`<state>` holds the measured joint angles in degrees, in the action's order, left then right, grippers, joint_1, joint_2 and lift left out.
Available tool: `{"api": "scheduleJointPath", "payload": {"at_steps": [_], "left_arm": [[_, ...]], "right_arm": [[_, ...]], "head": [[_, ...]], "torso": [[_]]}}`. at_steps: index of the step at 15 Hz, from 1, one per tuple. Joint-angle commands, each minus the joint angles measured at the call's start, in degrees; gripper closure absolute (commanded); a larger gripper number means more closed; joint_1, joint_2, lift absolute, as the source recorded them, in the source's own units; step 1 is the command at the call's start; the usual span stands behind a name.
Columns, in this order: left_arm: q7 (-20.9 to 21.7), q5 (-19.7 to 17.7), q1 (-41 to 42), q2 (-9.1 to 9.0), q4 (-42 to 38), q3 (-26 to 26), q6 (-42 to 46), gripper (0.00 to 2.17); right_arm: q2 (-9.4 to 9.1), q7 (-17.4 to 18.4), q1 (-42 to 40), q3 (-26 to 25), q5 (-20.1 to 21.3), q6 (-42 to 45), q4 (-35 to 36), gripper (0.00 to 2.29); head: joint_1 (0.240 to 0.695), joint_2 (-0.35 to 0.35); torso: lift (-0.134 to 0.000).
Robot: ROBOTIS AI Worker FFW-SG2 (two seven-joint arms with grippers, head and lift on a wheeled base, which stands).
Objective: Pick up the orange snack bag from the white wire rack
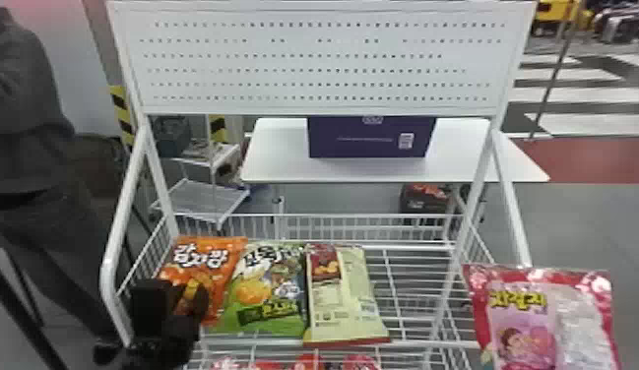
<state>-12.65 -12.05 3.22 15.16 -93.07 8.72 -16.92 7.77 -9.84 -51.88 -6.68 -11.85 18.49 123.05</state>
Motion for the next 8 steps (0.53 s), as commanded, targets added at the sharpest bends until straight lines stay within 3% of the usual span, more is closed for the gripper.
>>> {"api": "scheduleJointPath", "payload": {"at_steps": [1, 5, 8], "left_arm": [[-0.4, 0.0, 1.1, -0.04, -1.3, -0.1, 0.3, 2.07], [-3.9, -0.1, 6.2, 0.05, -9.1, -1.0, 4.5, 2.07], [-5.6, -0.1, 14.5, -0.21, -18.3, -2.4, 7.5, 2.07]], "right_arm": [[0.14, 0.0, 0.1, 0.0, -0.1, 0.0, 0.0, 2.25], [0.40, 0.0, 0.3, 0.1, -0.3, 0.0, -0.2, 2.25], [0.40, 0.0, 0.3, 0.2, -0.3, 0.0, -0.2, 2.25]], "head": [[0.499, 0.000], [0.499, 0.000], [0.499, 0.000]], "torso": [[0.000], [0.000], [0.000]]}}
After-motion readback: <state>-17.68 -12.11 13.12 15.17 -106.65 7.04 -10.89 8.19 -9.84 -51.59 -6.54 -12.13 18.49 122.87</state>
